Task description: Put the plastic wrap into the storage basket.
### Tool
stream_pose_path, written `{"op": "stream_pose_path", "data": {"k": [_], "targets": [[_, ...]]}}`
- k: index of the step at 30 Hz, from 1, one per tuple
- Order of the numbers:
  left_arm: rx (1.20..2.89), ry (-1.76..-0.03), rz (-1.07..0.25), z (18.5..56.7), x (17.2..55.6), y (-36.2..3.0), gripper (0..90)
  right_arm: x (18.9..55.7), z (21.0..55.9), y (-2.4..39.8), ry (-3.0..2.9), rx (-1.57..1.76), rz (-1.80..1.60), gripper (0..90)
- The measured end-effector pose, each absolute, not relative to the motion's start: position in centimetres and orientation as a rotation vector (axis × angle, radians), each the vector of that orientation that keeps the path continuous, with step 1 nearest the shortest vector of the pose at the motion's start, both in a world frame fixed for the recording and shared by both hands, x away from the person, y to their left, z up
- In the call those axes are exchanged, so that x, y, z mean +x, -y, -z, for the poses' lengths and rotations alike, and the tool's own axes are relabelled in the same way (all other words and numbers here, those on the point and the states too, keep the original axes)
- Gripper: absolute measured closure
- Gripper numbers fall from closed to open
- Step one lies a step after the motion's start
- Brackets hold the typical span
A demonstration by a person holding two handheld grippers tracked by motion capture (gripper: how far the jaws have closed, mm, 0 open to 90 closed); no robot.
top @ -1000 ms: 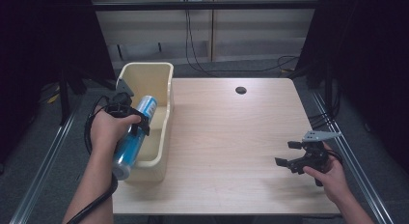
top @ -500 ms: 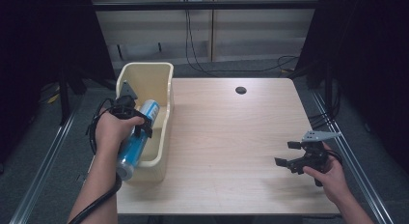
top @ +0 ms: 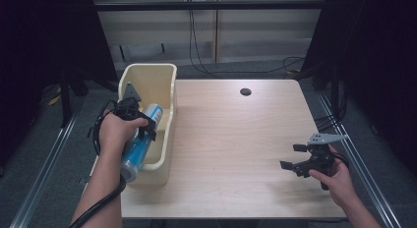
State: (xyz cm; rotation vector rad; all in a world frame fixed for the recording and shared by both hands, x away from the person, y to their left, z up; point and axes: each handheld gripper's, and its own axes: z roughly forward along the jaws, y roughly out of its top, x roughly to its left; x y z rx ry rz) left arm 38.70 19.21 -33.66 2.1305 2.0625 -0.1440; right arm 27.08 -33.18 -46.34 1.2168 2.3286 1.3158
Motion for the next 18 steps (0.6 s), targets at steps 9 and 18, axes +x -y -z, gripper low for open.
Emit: {"op": "stream_pose_path", "data": {"k": [9, 18], "targets": [[2.129, -2.064, 0.157, 33.74, 38.83, -19.02, 32.0, 27.08, 46.38, 33.17, -2.331, 1.221, -1.314, 2.5], [2.128, -2.07, 0.179, 33.61, 38.87, -19.11, 31.9, 27.04, 46.35, 33.23, -2.328, 1.22, -1.315, 2.5]]}}
